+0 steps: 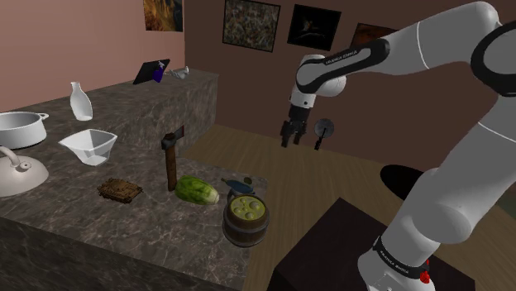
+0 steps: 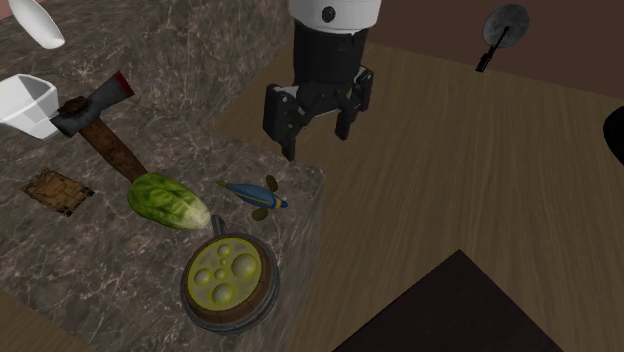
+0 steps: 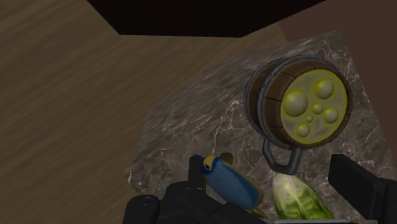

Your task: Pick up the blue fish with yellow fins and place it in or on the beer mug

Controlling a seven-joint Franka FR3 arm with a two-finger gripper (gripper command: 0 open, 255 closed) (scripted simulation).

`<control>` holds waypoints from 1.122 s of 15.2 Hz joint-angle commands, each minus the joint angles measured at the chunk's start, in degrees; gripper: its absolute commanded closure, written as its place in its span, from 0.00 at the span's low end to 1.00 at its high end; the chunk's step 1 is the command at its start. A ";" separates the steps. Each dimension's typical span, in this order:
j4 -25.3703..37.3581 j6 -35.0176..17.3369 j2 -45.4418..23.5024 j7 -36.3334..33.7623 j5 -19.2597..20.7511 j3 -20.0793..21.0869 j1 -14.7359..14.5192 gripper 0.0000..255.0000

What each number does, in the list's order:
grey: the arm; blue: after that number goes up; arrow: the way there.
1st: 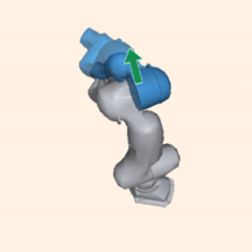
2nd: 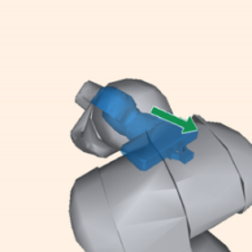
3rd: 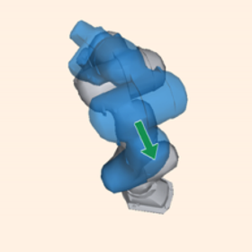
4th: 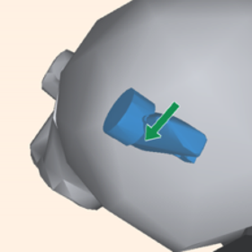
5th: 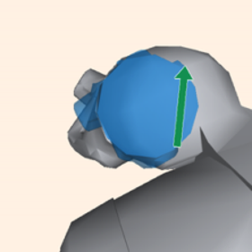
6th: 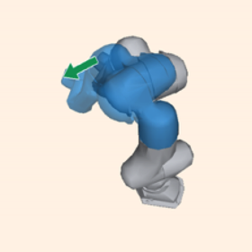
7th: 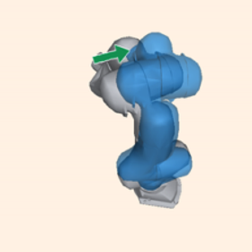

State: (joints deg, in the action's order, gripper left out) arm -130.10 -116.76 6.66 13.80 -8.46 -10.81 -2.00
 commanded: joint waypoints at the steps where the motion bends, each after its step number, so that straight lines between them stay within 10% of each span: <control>1: 1.80 -1.94 -4.51 1.58 -1.74 -0.37 -0.08 0.00; 17: 28.14 -6.55 -41.85 10.42 -14.35 2.77 3.90 0.00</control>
State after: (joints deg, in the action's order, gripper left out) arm -104.05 -123.44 -32.78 23.73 -22.29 -8.33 1.38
